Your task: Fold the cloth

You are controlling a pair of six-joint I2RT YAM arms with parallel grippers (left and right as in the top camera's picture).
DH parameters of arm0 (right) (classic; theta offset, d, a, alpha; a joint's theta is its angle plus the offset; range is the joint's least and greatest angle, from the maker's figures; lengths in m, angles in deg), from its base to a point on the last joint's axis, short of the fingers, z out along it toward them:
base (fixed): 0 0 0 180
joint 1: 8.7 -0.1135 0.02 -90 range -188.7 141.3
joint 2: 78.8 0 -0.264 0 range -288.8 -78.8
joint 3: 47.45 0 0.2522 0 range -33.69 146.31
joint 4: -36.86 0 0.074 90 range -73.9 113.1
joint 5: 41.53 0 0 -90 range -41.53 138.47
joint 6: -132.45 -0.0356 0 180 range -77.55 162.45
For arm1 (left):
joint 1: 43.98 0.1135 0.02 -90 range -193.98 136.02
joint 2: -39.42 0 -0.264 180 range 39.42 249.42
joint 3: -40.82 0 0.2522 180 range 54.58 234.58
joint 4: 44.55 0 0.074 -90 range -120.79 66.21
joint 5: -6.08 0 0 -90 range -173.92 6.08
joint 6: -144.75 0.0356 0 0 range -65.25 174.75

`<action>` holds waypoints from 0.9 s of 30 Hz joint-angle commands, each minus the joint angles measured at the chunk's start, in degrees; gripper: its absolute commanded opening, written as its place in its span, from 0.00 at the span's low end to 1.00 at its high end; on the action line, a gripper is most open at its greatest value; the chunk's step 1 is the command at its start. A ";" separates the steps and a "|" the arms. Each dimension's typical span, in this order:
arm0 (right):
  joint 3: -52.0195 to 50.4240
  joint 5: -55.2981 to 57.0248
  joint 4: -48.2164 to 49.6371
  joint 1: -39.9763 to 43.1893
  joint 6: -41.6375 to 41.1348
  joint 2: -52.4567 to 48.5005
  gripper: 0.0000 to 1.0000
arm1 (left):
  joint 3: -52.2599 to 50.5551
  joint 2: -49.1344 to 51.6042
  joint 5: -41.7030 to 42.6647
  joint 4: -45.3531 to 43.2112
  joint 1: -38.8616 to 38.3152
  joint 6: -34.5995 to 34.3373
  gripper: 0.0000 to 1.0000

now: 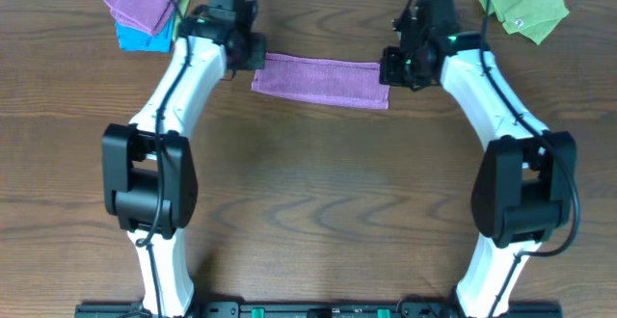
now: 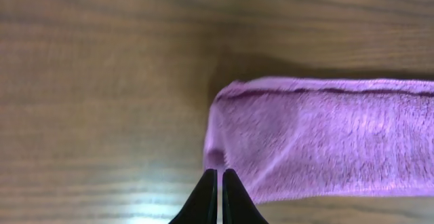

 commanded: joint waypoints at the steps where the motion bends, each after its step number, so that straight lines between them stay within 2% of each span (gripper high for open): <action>1: 0.68 8.90 0.09 -1.86 1.18 0.07 0.01 | 0.92 1.88 -5.97 -1.64 -1.70 1.77 0.06; 5: 0.63 11.39 0.59 -2.40 1.14 -0.55 0.01 | 0.87 3.39 -6.12 -3.26 -2.19 0.94 0.06; 10: 0.63 11.96 1.53 -2.38 1.16 -1.97 0.01 | 0.83 5.18 -1.27 -3.41 -2.27 0.24 0.06; 27: 0.63 11.52 3.30 -2.99 -0.37 -10.58 0.01 | 0.81 12.28 -0.31 -2.69 -3.50 -0.44 0.06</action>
